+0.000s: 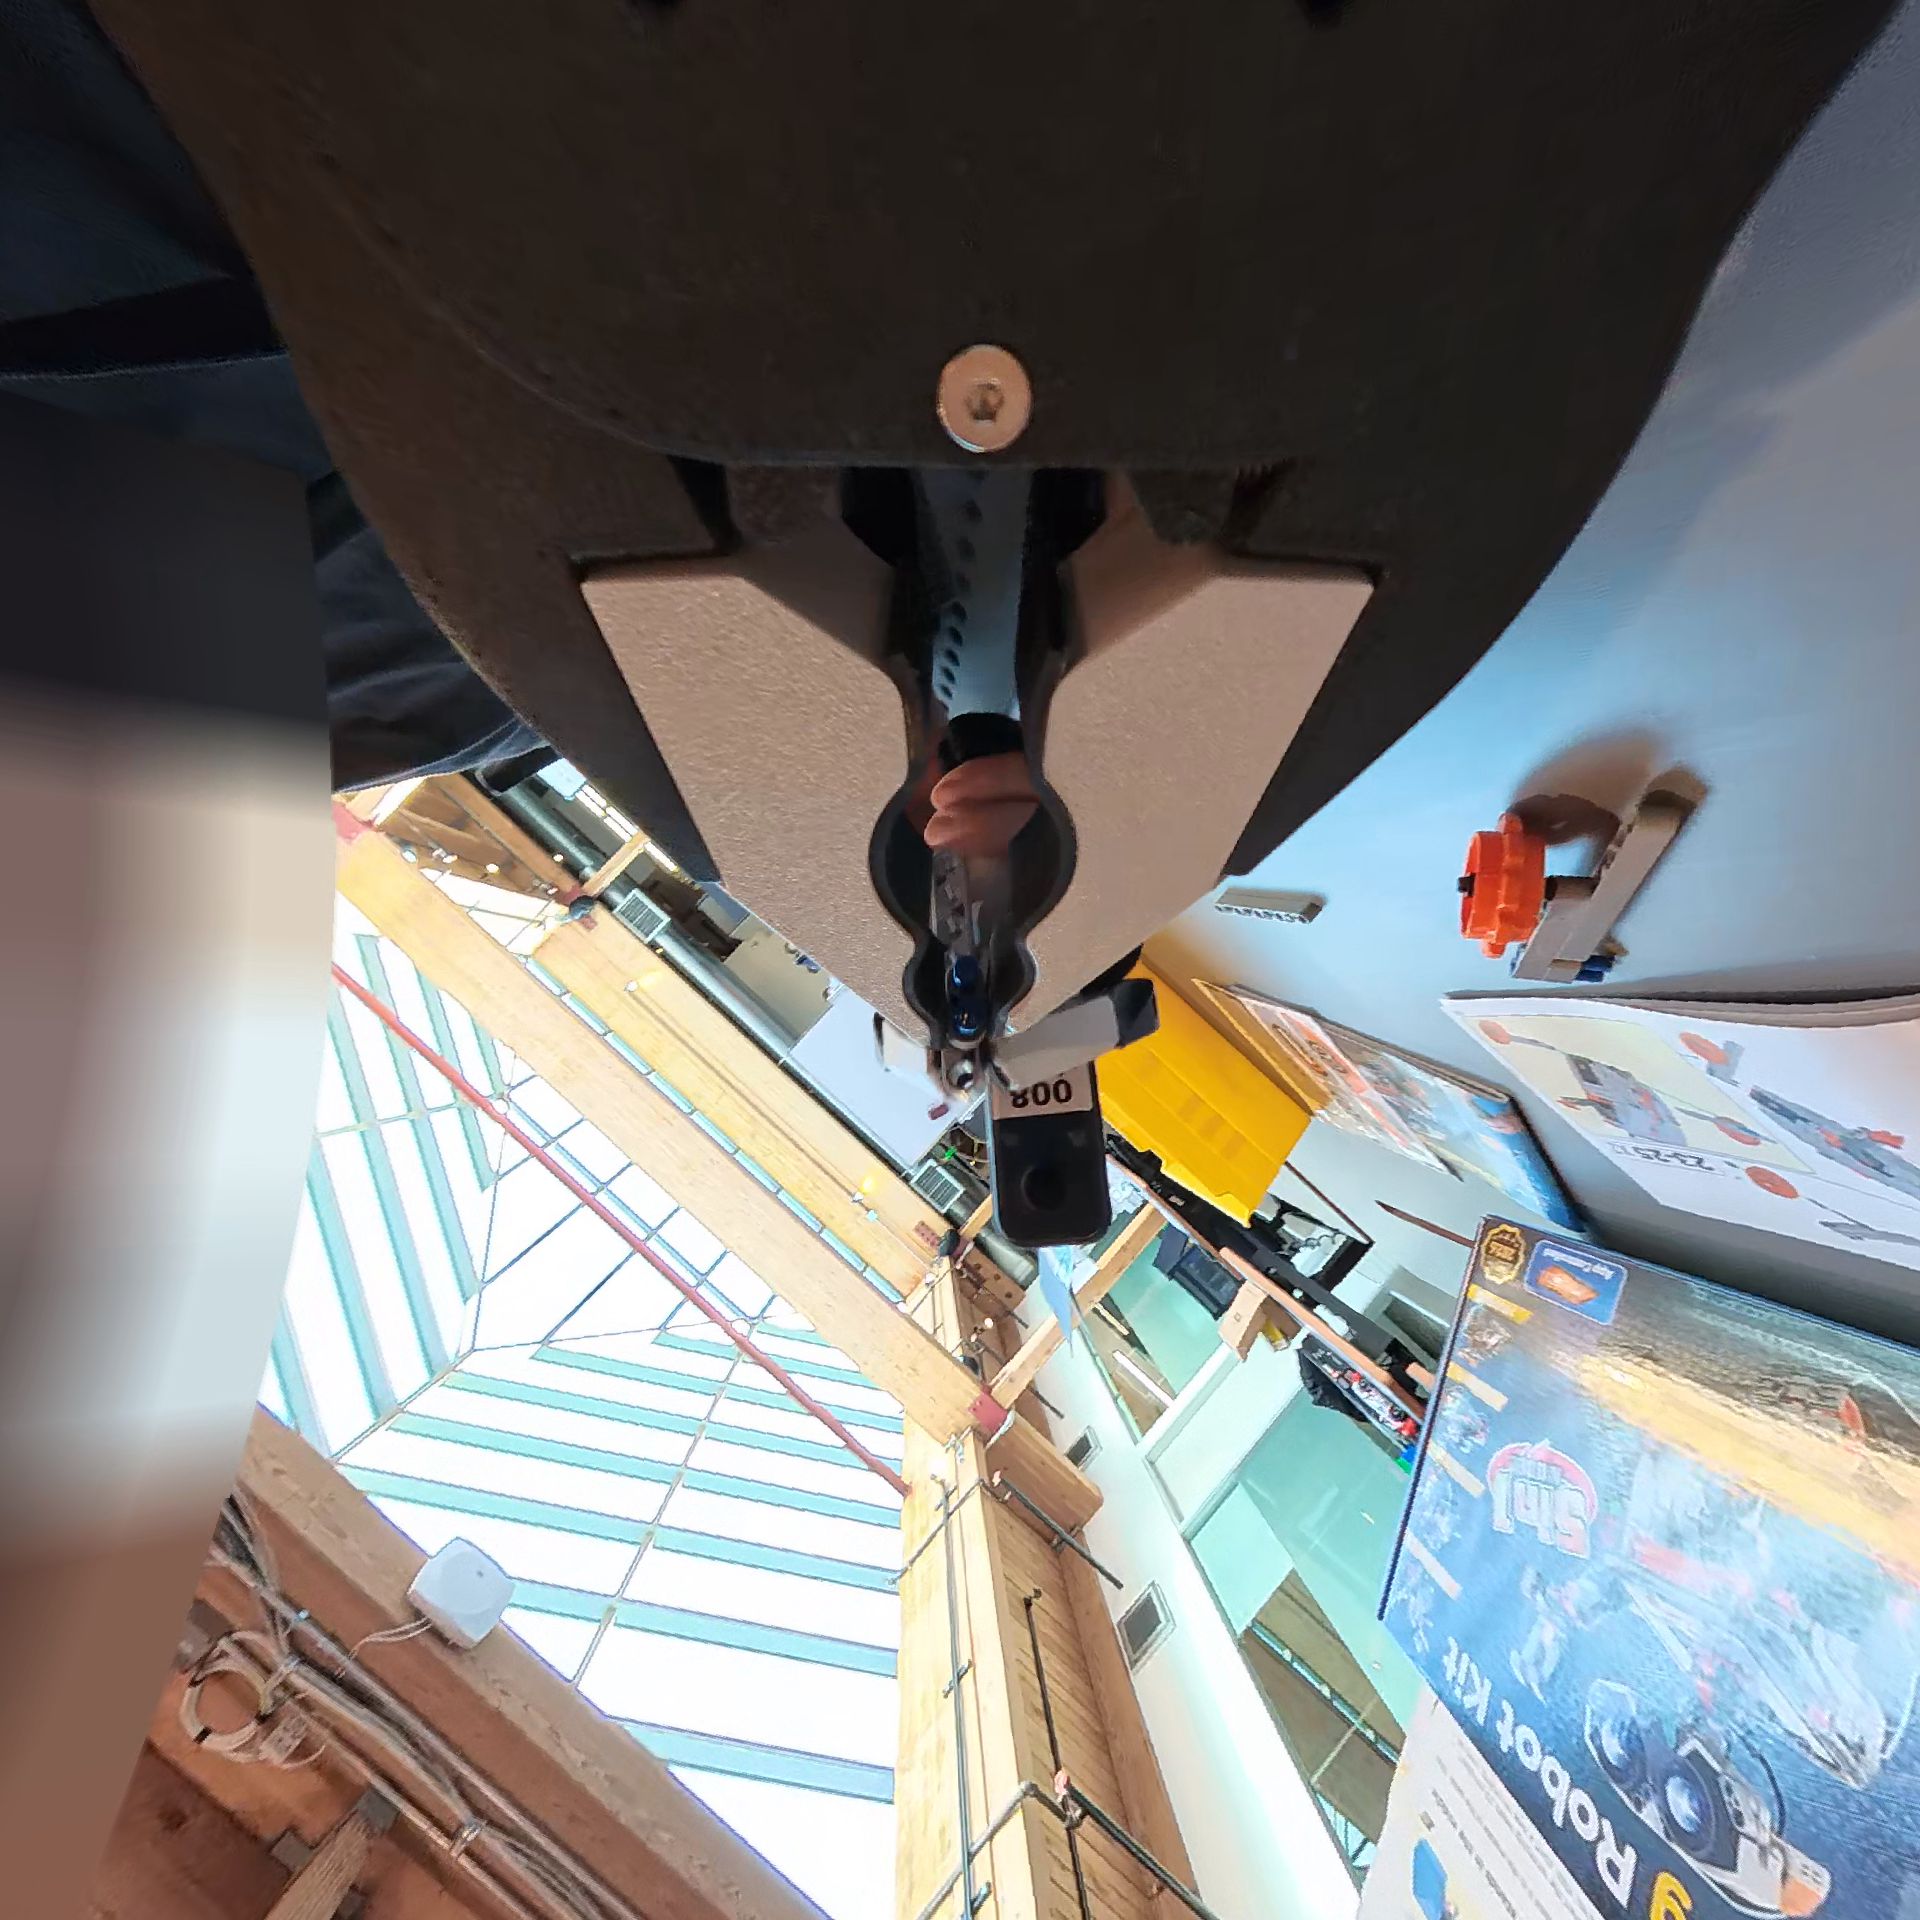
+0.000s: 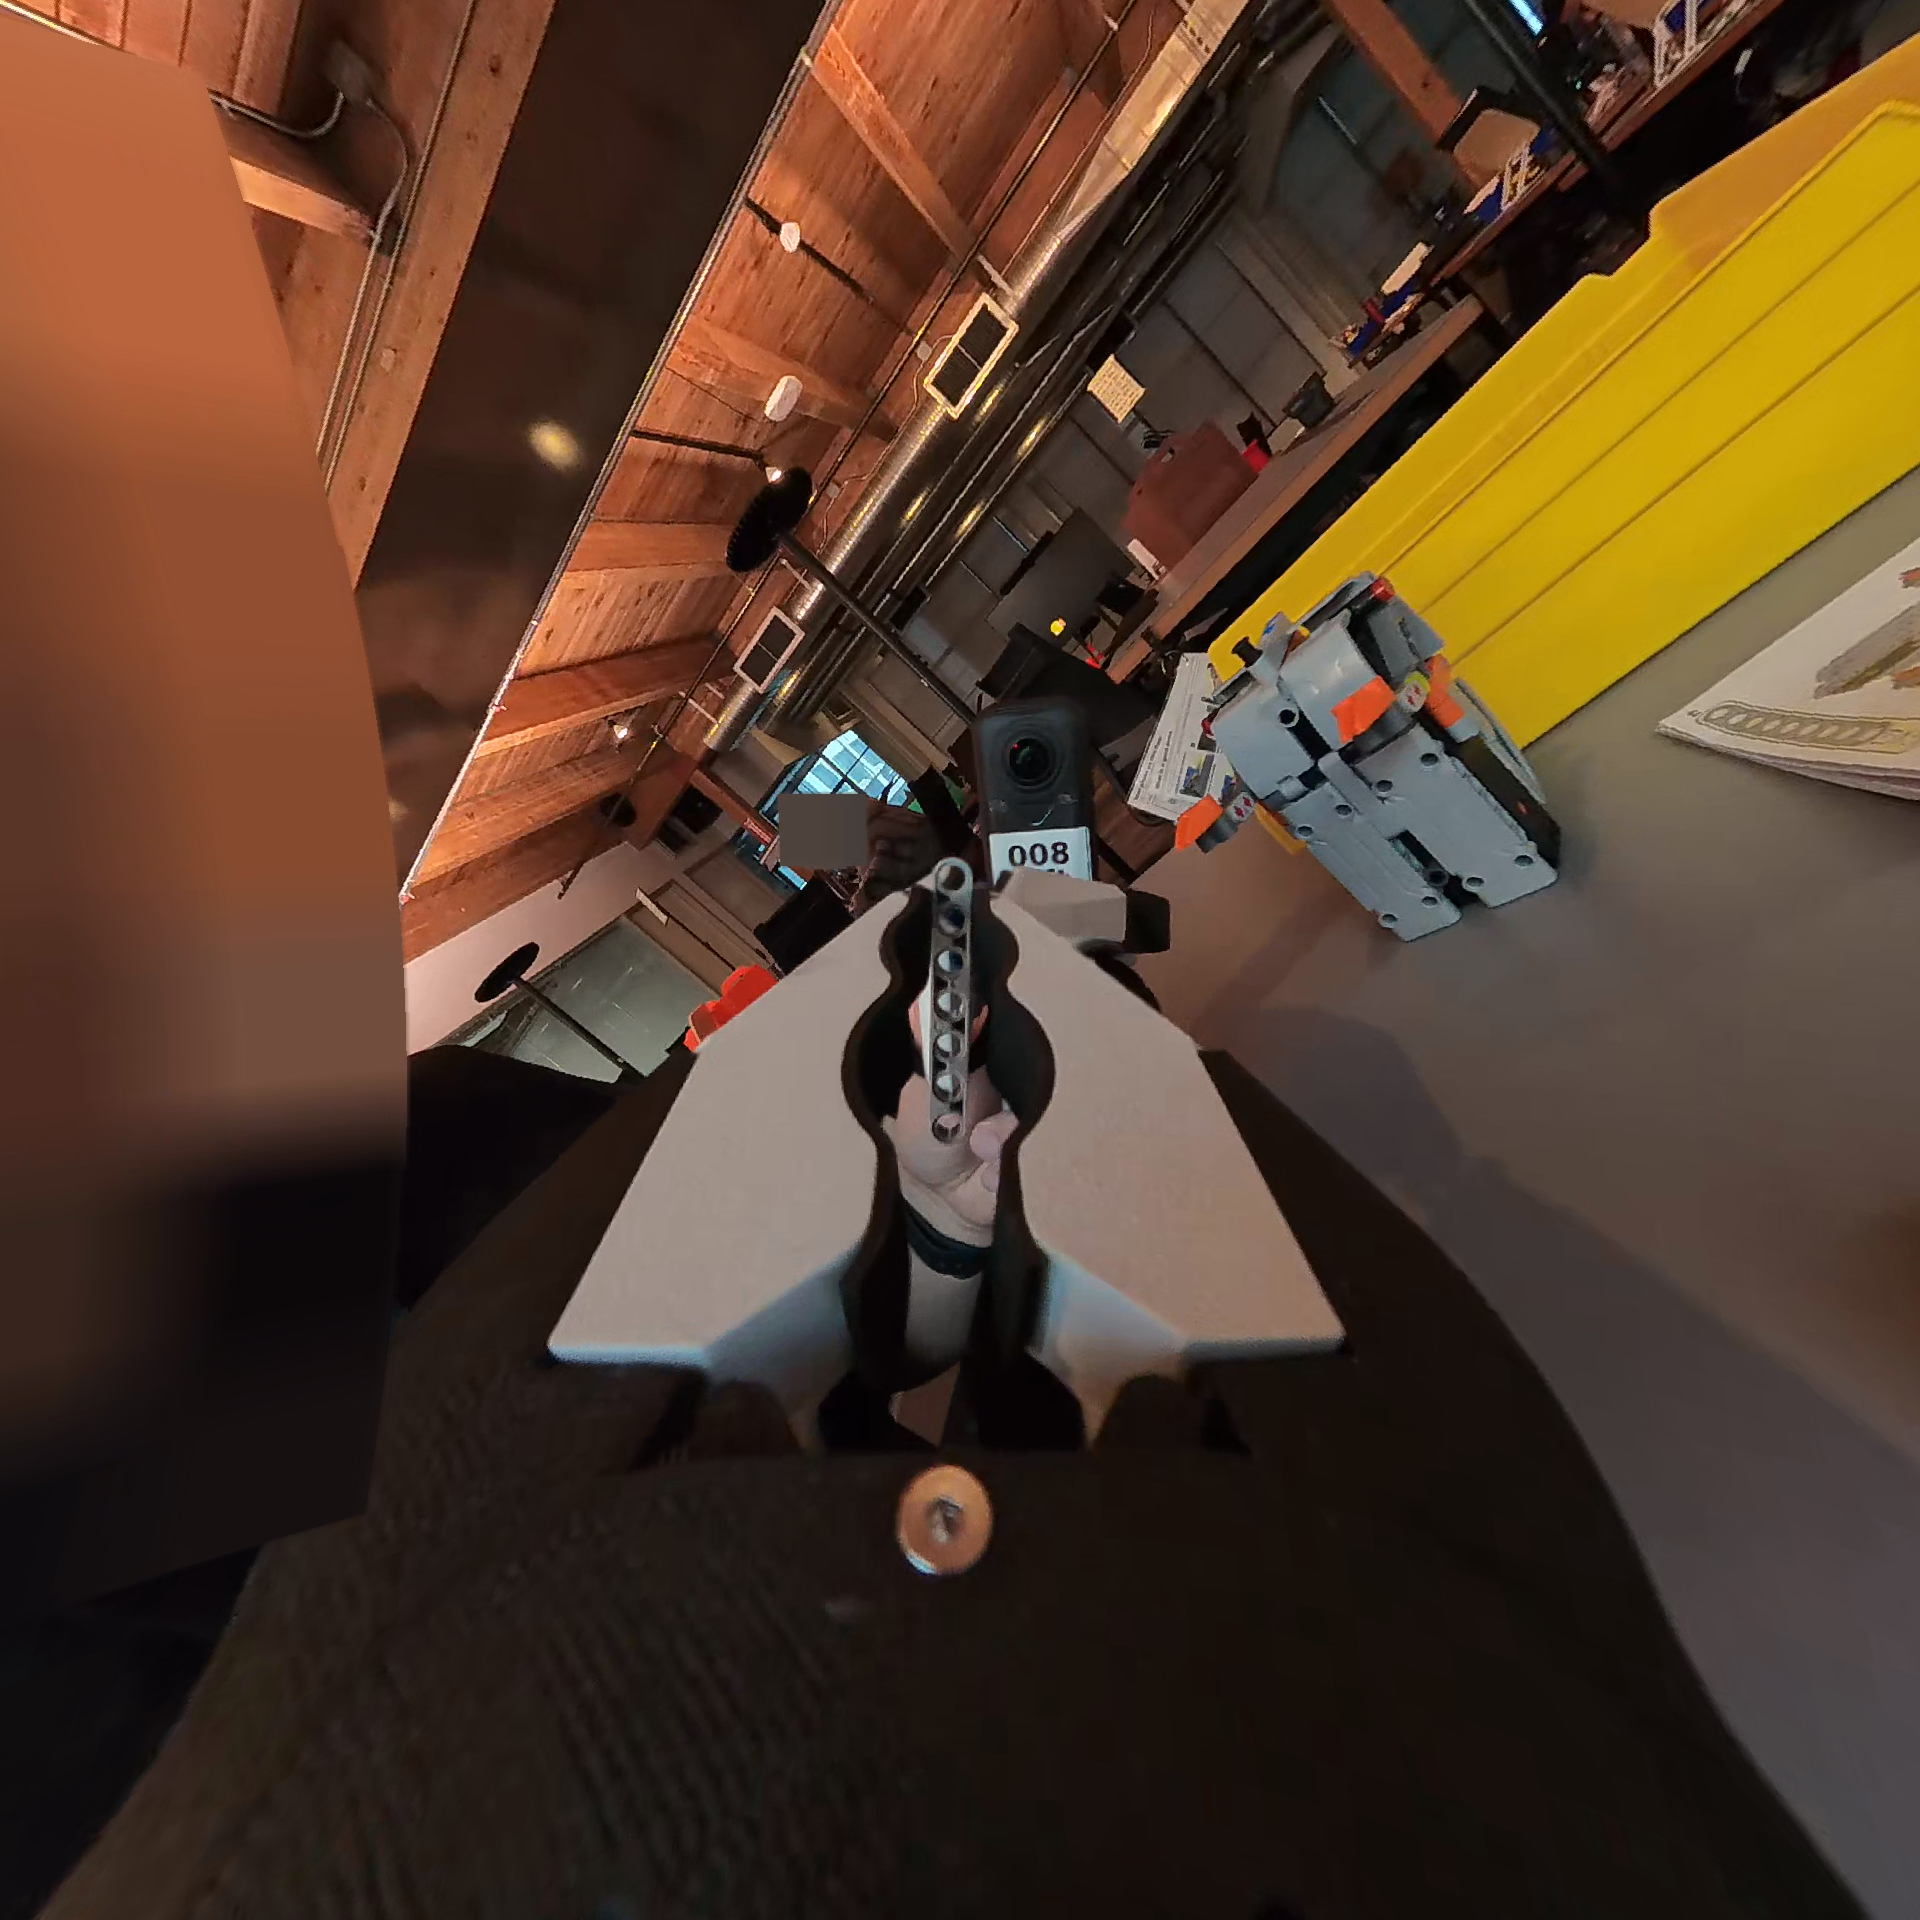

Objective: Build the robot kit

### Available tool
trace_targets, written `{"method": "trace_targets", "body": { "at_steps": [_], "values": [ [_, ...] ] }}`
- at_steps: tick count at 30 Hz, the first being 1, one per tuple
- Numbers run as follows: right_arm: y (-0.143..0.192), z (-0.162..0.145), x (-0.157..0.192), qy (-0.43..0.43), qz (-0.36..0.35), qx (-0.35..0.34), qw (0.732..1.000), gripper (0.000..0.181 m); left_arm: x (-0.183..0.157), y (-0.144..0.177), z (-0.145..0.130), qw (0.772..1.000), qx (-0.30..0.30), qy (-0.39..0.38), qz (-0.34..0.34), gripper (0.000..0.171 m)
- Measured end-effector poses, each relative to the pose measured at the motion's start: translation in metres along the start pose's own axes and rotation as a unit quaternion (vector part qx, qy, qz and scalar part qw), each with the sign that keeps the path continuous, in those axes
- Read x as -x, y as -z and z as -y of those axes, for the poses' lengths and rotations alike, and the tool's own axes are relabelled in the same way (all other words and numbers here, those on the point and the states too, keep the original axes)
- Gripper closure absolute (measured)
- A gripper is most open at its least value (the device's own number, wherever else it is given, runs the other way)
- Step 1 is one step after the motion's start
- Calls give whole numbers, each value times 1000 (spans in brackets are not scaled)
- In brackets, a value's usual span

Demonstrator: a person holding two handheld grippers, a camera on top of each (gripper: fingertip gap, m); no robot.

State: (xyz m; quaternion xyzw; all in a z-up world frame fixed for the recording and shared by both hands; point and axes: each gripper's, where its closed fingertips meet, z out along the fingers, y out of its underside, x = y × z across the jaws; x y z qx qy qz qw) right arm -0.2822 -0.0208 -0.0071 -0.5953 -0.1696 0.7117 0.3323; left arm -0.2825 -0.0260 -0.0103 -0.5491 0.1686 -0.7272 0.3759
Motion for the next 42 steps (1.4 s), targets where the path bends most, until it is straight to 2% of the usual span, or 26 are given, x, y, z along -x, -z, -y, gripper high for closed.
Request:
{"method": "trace_targets", "body": {
  "at_steps": [12, 17, 25, 36, 38, 42],
  "values": [
    [-4, -6, -2, -25, 24, 3, 999, 177, 2, 2, 5, 999, -19, 34, -17, 166],
    [-5, -7, -7, -8, 13, -8, 1000, 177, 5, 5, 5, 1000, -18, -7, 15, 167],
    [-4, -8, -14, 62, -46, -4, 997, 177, 12, 3, 5, 995, -9, -68, 71, 166],
    [-7, -6, -16, 102, -87, -29, 991, 177, 13, 4, 9, 988, -23, -114, 106, 166],
    [-7, -7, -12, 89, -65, -26, 994, 177, 7, 4, 9, 989, -23, -115, 92, 166],
    [-6, -10, -3, 71, -24, -7, 997, 177, -1, 3, 6, 998, -14, -46, 28, 166]
  ]
}}
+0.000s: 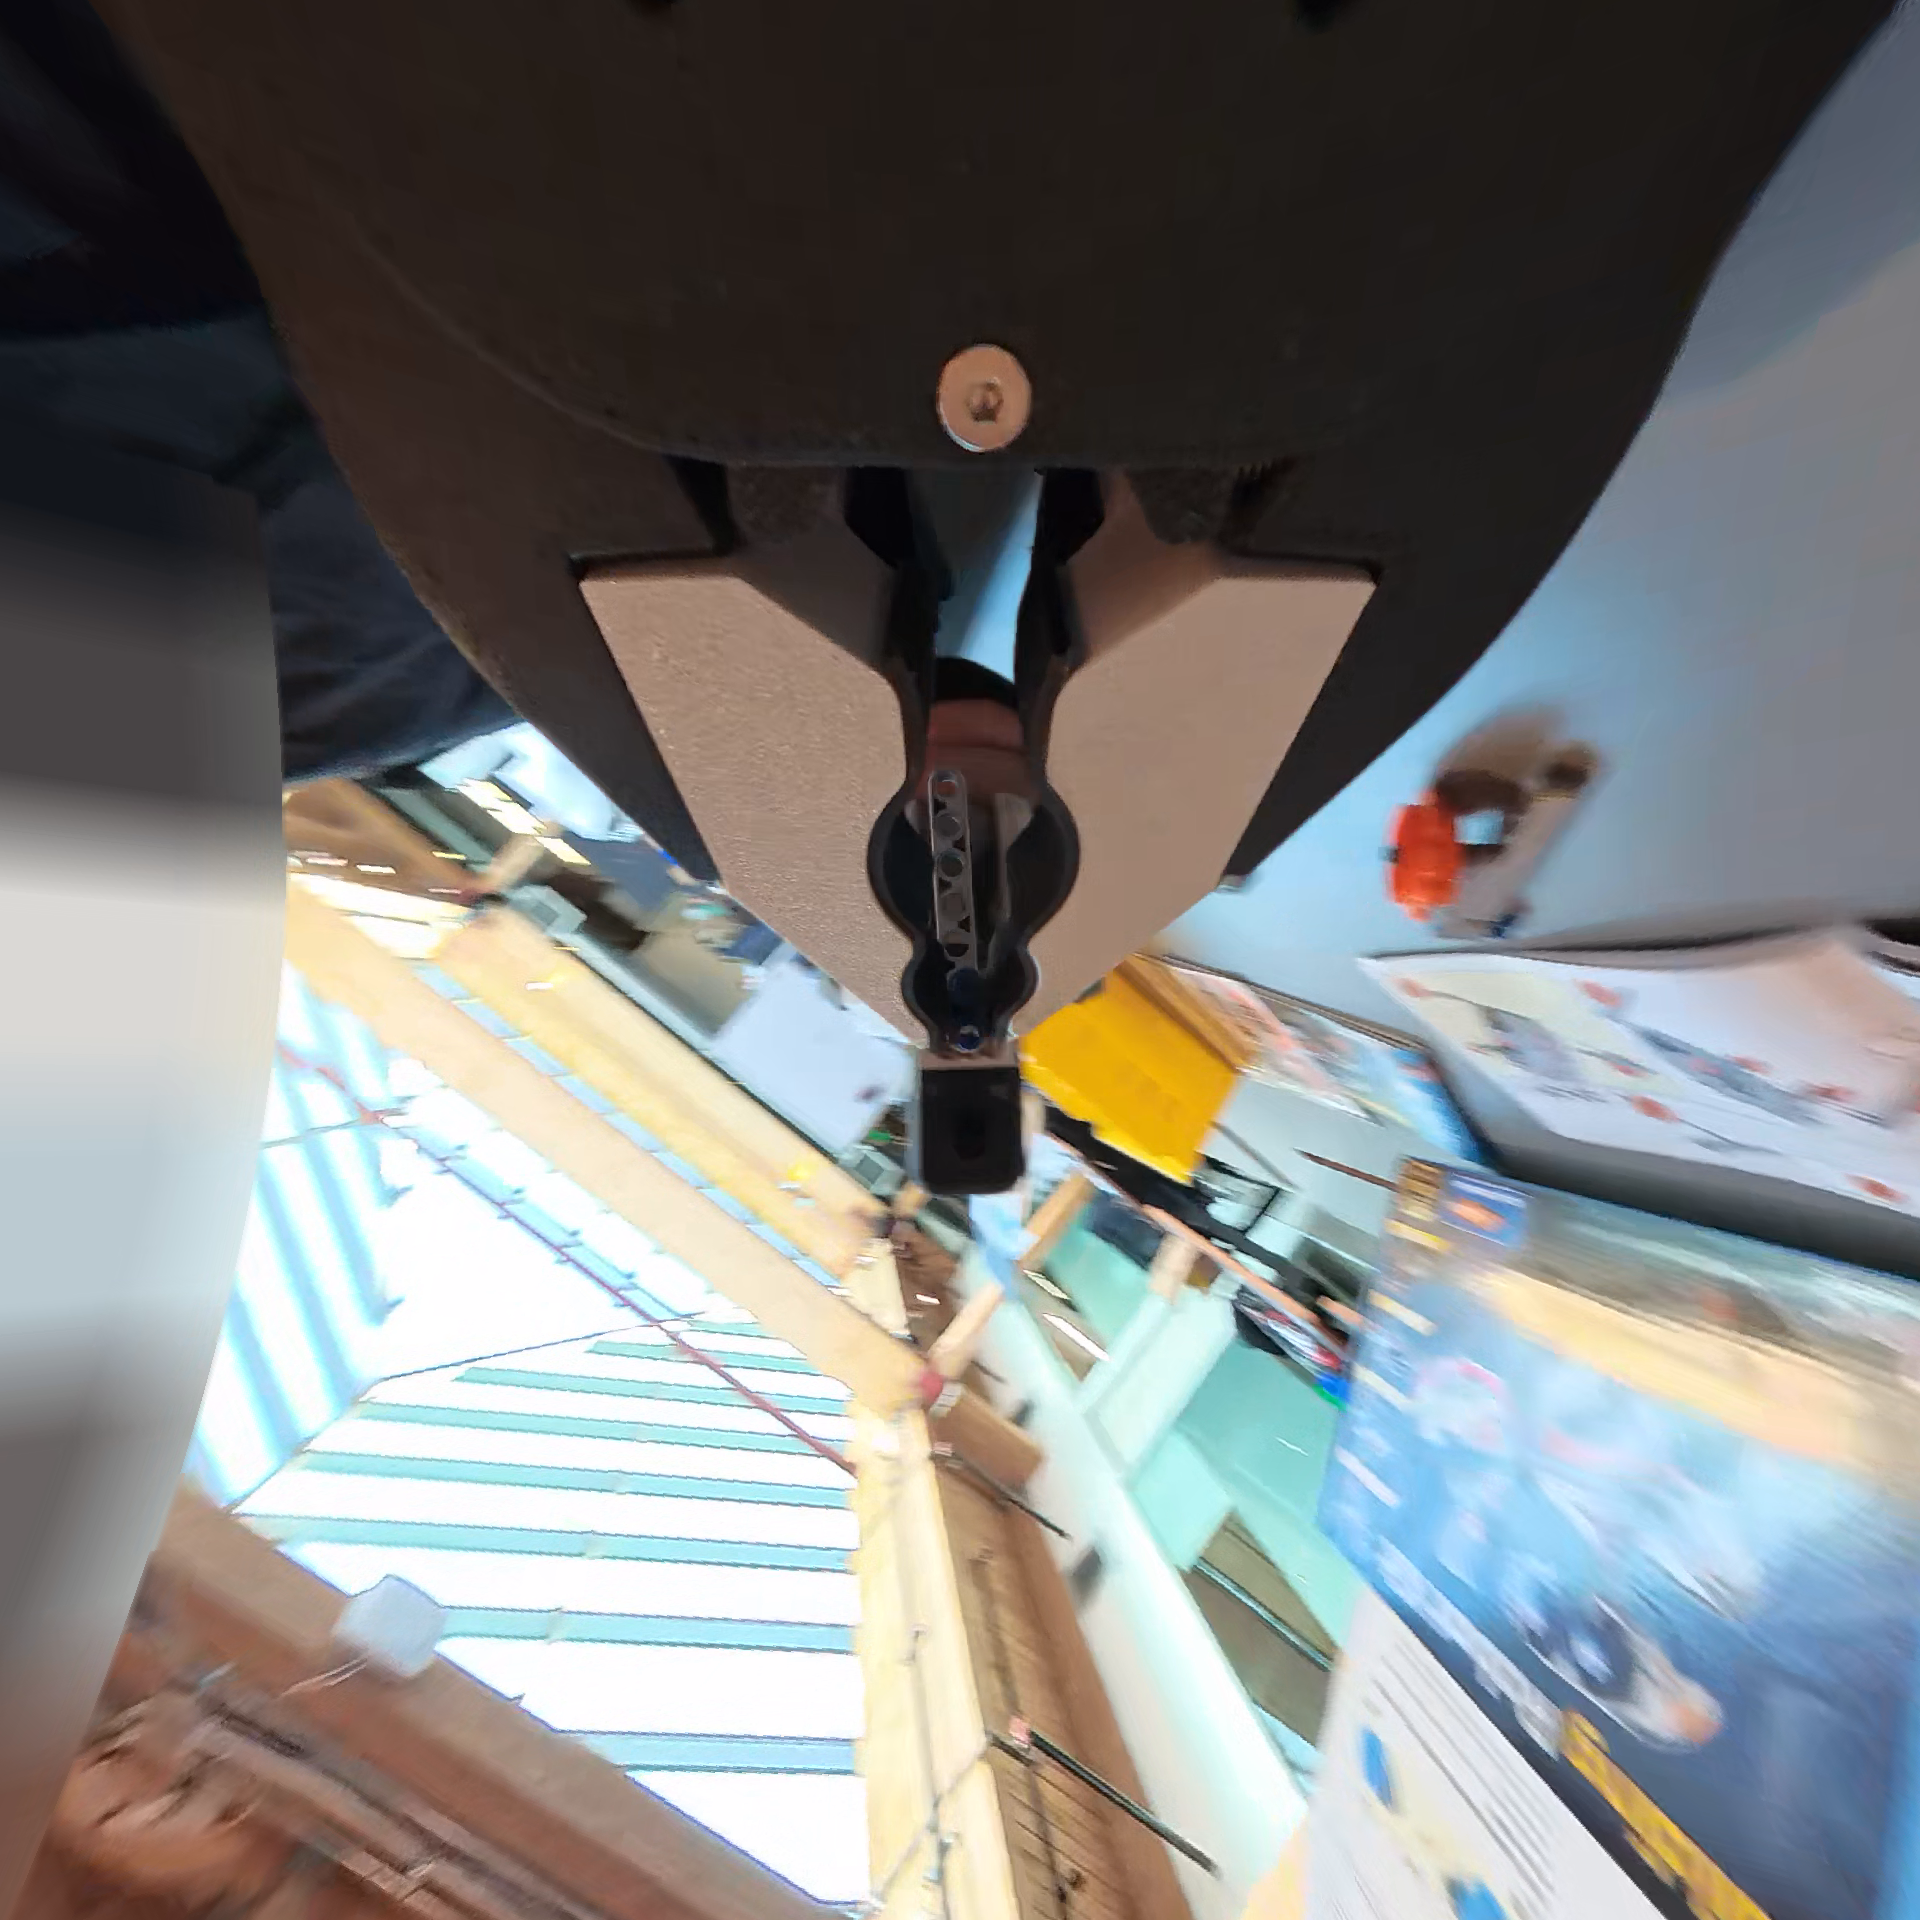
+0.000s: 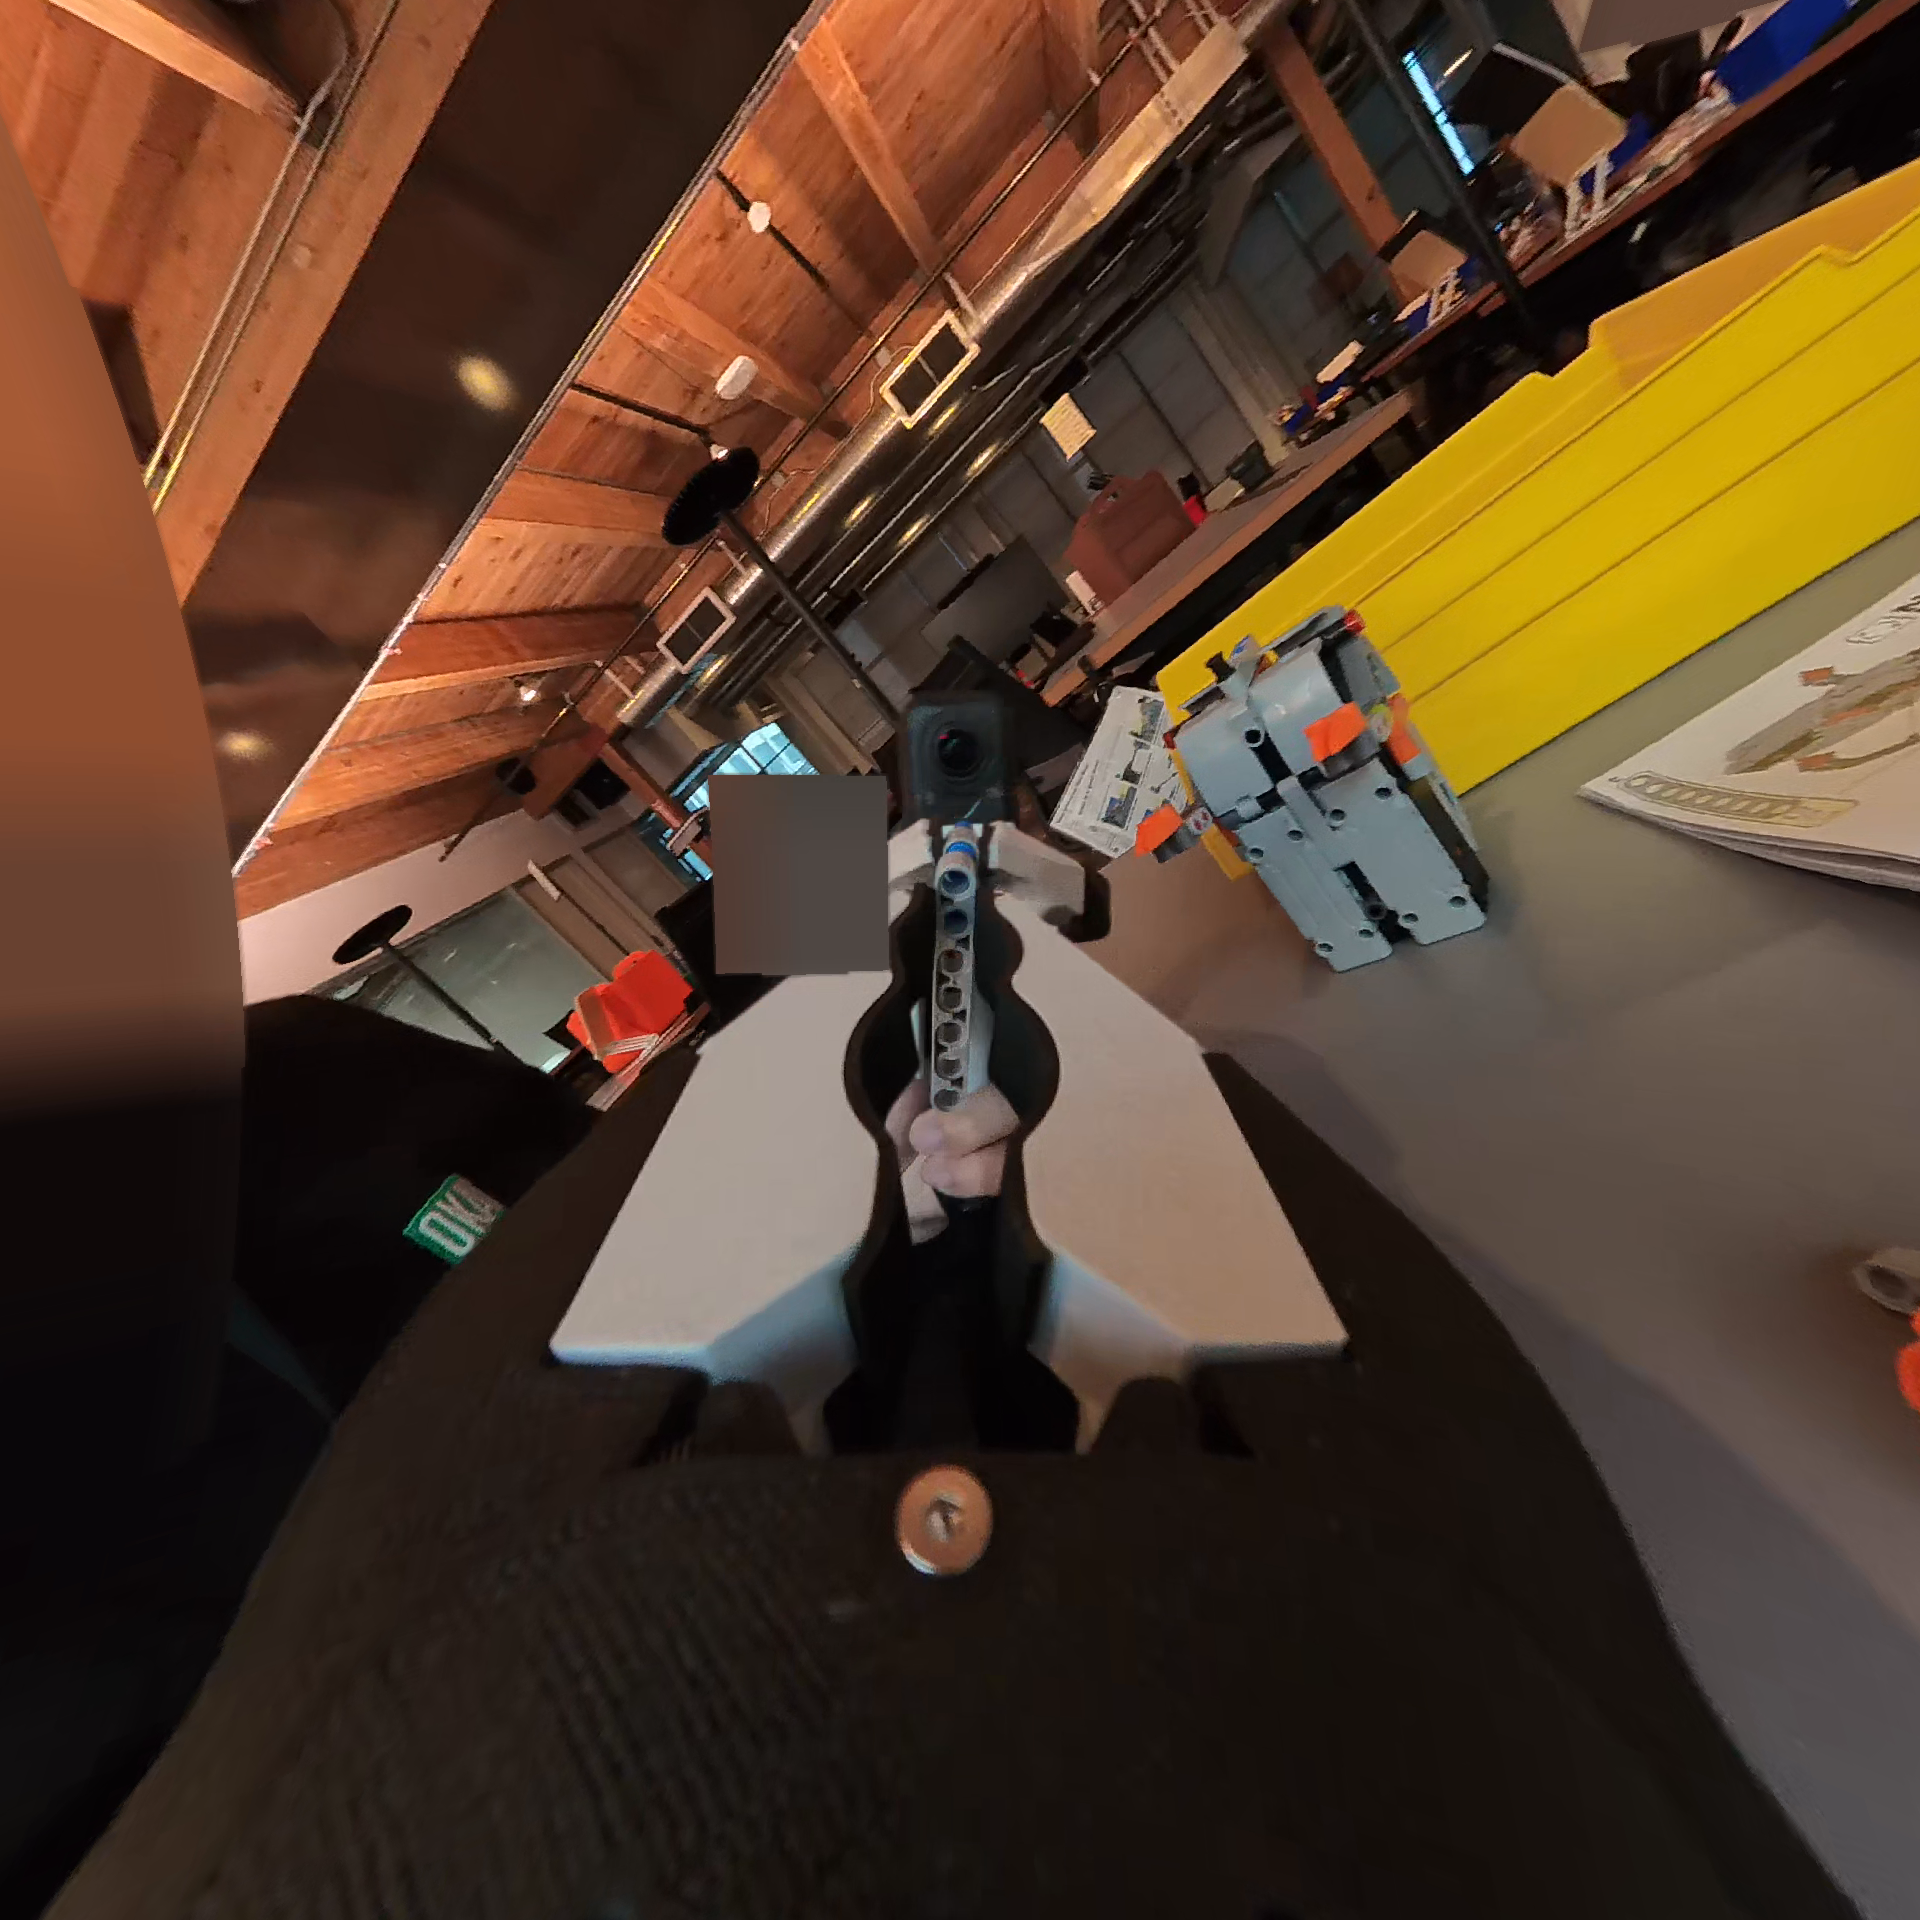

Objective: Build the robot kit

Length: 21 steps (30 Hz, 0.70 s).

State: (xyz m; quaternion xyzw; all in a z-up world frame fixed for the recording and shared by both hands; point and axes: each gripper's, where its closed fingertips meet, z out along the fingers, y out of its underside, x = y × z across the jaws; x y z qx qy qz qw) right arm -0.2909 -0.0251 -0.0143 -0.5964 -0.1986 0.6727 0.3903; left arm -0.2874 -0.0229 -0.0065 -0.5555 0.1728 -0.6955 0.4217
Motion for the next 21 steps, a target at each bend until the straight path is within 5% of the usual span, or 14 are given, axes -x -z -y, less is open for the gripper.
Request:
{"method": "trace_targets", "body": {
  "at_steps": [6, 21],
  "values": [
    [2, -2, 8, 2, 29, 19, 999, 177, -5, -1, -4, 998, 12, 47, -48, 166],
    [2, -5, -3, 83, -50, 41, 994, 177, 2, -1, -7, 996, 26, -78, 37, 166]
  ]
}}
